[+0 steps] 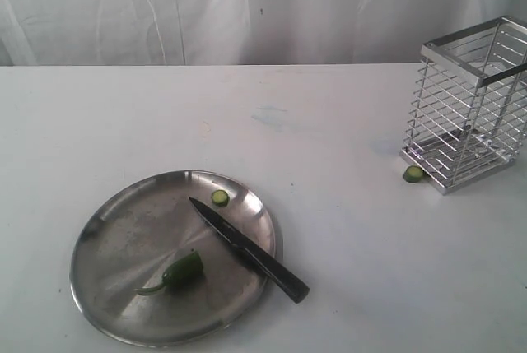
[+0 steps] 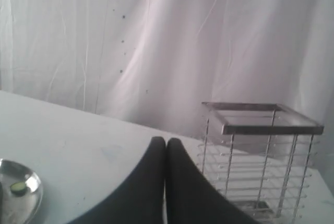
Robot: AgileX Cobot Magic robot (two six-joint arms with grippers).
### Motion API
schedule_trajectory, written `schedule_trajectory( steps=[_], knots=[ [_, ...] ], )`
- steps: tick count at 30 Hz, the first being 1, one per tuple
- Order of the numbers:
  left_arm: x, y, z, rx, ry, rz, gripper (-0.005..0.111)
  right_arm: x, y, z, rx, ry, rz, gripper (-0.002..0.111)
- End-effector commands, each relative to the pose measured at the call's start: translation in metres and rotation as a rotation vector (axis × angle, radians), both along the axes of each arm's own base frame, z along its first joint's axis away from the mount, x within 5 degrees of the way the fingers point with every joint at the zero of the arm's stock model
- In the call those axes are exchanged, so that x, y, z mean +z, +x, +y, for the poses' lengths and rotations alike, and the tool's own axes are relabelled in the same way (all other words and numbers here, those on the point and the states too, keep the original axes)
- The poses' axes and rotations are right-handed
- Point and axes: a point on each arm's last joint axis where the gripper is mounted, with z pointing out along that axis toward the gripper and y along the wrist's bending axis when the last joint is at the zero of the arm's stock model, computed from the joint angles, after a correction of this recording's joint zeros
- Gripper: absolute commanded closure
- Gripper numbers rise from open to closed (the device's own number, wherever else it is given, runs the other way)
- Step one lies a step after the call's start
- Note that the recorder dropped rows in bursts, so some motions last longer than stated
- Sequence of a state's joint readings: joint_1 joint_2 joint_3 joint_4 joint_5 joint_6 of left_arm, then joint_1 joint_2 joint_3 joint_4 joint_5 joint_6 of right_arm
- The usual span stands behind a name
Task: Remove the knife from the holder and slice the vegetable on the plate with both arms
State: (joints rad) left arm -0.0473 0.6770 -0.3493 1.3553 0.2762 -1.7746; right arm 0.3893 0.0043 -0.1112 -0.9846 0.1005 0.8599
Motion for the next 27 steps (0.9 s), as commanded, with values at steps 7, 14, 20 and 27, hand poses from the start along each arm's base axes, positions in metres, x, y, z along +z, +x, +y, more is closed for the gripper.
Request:
schedule_trajectory(
  steps=[7, 14, 20, 27],
  knots=[
    [0.0, -0.002, 0.001, 0.003, 0.016, -0.001, 0.107, -0.022, 0.004, 0.001, -0.086, -0.076, -0.087, 0.108],
    [0.0, -0.002, 0.001, 0.003, 0.016, -0.001, 0.107, -0.028, 0.007, -0.013, -0.331, 0.046, 0.017, 0.108],
    [0.0, -0.002, 0.001, 0.003, 0.016, -0.001, 0.107, -0.062, 0.005, -0.018, -0.396, 0.034, 0.387, 0.108],
    [0.0, -0.002, 0.001, 0.003, 0.016, -0.001, 0.107, -0.062, 0.005, -0.018, -0.397, 0.026, 0.393, 0.108]
  ],
)
